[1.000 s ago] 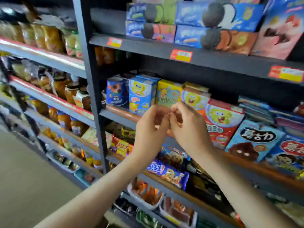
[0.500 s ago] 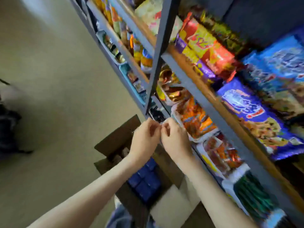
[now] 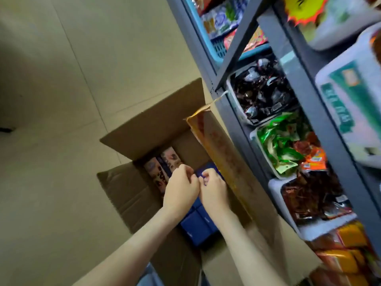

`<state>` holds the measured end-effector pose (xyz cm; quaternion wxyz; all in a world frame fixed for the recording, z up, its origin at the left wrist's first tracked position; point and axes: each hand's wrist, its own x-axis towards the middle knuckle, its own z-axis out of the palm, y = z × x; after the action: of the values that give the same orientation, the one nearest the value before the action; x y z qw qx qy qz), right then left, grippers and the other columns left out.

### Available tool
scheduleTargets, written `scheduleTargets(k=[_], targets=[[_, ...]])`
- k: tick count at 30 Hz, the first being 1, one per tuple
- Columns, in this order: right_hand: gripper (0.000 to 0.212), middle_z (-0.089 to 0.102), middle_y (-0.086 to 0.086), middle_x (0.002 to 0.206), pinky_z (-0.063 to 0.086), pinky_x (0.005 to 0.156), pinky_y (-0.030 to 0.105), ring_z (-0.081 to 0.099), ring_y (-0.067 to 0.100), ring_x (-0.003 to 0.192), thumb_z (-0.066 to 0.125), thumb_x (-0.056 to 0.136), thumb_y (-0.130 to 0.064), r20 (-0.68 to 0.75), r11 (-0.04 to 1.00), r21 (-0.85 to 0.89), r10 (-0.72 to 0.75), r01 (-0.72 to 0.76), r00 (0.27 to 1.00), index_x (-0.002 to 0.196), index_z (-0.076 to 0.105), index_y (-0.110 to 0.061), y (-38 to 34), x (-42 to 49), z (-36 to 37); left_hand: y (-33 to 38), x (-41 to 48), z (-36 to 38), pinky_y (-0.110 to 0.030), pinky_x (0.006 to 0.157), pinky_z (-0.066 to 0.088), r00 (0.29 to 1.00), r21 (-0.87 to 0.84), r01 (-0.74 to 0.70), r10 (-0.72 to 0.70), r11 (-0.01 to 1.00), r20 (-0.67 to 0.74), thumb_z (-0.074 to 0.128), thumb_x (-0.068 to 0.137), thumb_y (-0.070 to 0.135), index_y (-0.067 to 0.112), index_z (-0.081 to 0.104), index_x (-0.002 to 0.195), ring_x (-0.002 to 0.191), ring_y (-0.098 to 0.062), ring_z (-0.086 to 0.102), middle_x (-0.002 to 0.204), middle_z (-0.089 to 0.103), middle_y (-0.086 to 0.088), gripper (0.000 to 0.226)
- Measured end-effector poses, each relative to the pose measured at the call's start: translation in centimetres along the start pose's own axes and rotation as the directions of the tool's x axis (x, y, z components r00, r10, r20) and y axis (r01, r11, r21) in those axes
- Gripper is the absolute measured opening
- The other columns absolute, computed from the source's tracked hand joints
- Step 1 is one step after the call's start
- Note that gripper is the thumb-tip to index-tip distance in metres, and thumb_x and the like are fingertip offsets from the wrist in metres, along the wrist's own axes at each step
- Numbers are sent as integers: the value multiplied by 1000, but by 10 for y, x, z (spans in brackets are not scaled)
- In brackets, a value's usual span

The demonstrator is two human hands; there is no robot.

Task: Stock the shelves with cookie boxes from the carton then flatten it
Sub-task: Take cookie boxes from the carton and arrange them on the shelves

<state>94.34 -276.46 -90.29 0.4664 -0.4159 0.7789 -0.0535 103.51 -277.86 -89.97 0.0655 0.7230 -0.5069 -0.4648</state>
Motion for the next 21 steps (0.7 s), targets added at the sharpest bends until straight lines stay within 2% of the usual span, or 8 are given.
scheduleTargets(k=[2,4,8,11,15,18,21], targets=[[39,46,6,137,42,88,31,48,22,120,44,99,-21,34,996,6,91,-91,995,137,41,-14,23,16,22,-21,11,20,-22,64,35,999,30,30,-31,999,29,47,93,20,19,49,91,74,-7,48,93,54,2,3],[53,31,6,151,39,98,32,38,22,133,45,99,-20,-25,992,8,129,-129,991,147,26,-14,41,27,35,-36,21,38,-22,63,35,998,33,49,-51,998,42,48,93,22,19,49,90,72,-7,48,92,53,1,4],[67,16,6,158,29,111,32,24,20,142,50,96,-15,-225,999,19,35,-31,974,151,13,-14,60,45,47,-49,37,62,-25,72,43,997,5,54,-54,999,46,49,90,26,14,55,100,87,-13,54,98,56,0,16],[66,25,14,152,28,111,35,30,25,137,55,91,-11,-400,998,31,-42,60,916,147,22,-9,61,60,44,-44,48,70,-26,77,45,995,-52,85,-83,995,53,50,91,30,13,54,114,96,-15,55,109,56,-1,29],[58,43,21,134,29,102,37,42,32,122,59,81,0,-623,988,31,-98,149,776,135,38,-1,56,85,27,-26,58,81,-21,77,40,999,-151,41,-38,988,23,53,90,36,15,45,127,105,-12,53,120,55,0,44],[58,46,22,130,33,100,41,46,35,120,55,76,2,-683,978,10,-146,209,716,132,41,2,56,107,16,-12,68,92,-17,79,38,1000,-210,-6,5,978,-4,55,89,36,15,40,133,110,-9,50,126,52,1,51],[54,50,22,126,32,97,35,48,36,115,51,76,1,-669,970,-12,-189,244,719,129,44,5,58,125,10,-5,84,101,-10,68,34,999,-249,-16,8,968,-32,56,88,36,16,39,134,96,-2,47,126,51,1,53]])
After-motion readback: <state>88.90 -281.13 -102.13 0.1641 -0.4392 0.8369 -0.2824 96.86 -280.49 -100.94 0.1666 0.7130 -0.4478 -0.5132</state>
